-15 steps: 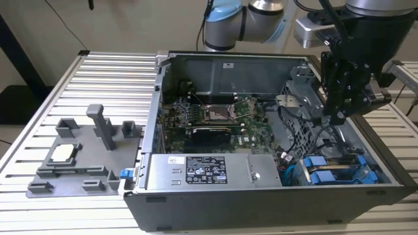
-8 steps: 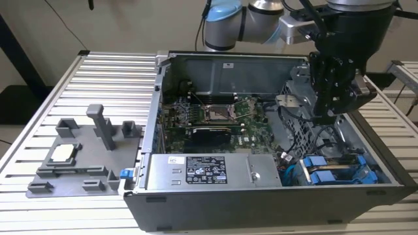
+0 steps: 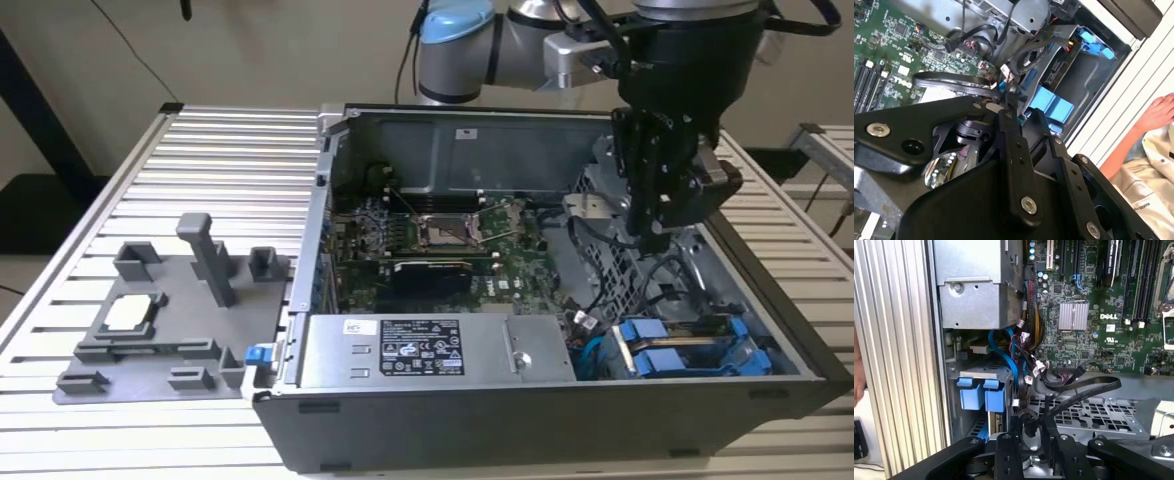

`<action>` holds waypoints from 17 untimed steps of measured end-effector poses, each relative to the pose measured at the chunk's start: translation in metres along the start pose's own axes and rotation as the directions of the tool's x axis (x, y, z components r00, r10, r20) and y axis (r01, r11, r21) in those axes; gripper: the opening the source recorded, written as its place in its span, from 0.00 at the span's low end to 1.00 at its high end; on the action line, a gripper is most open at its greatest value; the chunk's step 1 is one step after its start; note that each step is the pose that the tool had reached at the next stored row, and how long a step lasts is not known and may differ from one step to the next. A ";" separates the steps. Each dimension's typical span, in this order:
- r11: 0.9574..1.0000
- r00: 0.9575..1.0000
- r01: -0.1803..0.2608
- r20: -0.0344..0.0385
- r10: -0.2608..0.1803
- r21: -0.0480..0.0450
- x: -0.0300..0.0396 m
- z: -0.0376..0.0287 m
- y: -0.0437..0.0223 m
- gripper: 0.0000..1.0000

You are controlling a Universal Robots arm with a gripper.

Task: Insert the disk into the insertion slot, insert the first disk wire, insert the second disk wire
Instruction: 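Insert the first disk wire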

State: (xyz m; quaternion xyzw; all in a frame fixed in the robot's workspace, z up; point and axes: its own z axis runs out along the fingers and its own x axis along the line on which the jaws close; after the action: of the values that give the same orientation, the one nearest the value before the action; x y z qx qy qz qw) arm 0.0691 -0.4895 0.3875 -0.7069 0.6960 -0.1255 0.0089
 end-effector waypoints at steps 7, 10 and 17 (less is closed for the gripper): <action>0.999 0.998 0.047 -0.036 -0.047 0.007 -0.0020 0.0035 0.0009 0.33; 0.998 0.997 0.055 -0.047 -0.055 0.007 -0.0024 0.0058 0.0016 0.33; 0.998 0.997 0.057 -0.056 -0.057 0.008 -0.0027 0.0073 0.0037 0.31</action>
State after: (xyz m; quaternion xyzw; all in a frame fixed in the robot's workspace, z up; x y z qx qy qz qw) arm 0.0669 -0.4882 0.3793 -0.7227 0.6749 -0.1487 -0.0104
